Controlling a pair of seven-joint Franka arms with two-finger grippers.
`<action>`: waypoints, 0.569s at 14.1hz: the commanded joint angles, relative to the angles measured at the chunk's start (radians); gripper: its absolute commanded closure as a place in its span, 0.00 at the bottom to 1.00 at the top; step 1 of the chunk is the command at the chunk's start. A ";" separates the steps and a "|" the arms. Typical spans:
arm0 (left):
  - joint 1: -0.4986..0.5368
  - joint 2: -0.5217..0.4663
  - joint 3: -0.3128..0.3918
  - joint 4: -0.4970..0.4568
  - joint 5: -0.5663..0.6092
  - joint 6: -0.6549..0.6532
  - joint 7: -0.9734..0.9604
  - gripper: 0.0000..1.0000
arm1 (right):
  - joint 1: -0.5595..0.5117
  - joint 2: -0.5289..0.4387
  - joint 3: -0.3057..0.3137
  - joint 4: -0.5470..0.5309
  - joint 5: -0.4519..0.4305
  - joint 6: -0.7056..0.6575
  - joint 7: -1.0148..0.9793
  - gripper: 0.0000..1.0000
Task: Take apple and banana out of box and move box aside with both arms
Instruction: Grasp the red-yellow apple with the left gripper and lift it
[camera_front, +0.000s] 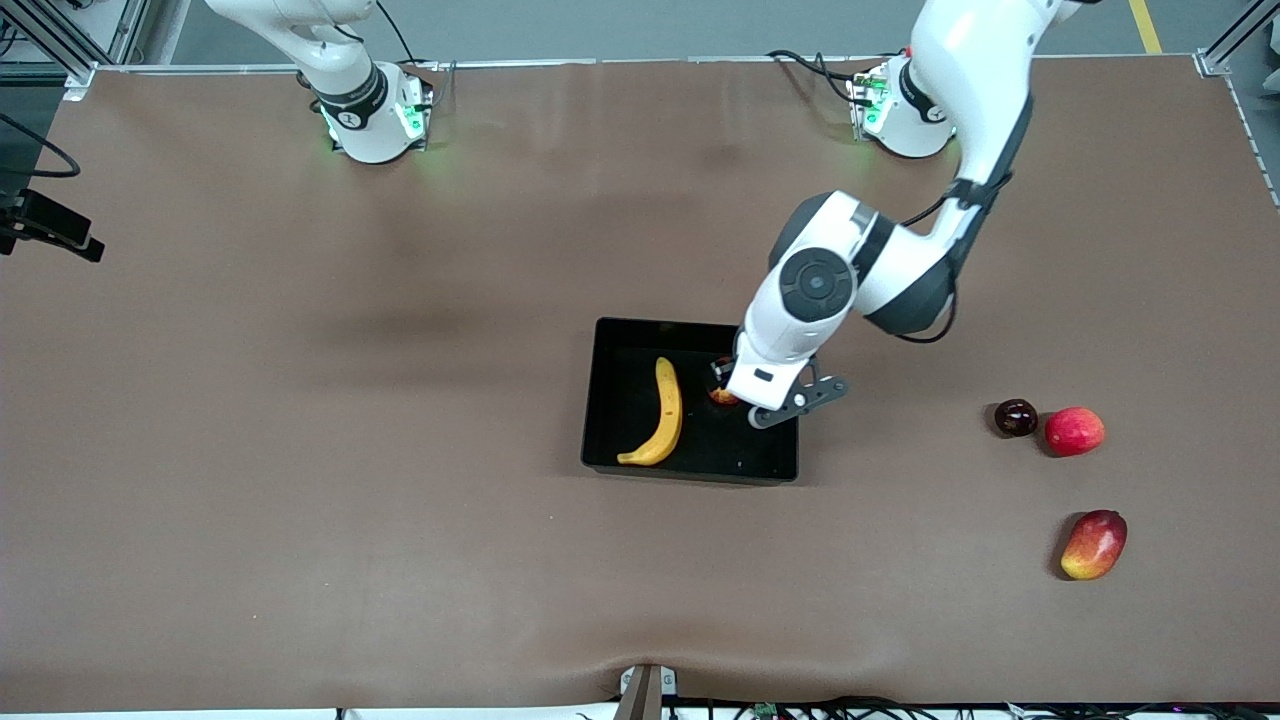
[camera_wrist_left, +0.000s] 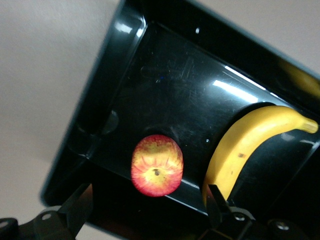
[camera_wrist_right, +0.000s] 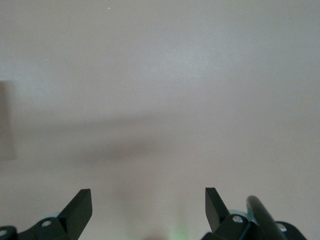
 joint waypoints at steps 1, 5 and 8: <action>-0.026 0.059 0.006 0.006 0.043 0.058 -0.101 0.00 | -0.024 0.006 0.012 0.013 0.020 -0.001 -0.012 0.00; -0.030 0.121 0.005 0.006 0.103 0.073 -0.173 0.00 | -0.026 0.012 0.012 0.017 0.020 -0.001 -0.012 0.00; -0.042 0.139 0.005 0.006 0.103 0.085 -0.207 0.06 | -0.024 0.018 0.012 0.018 0.020 0.000 -0.012 0.00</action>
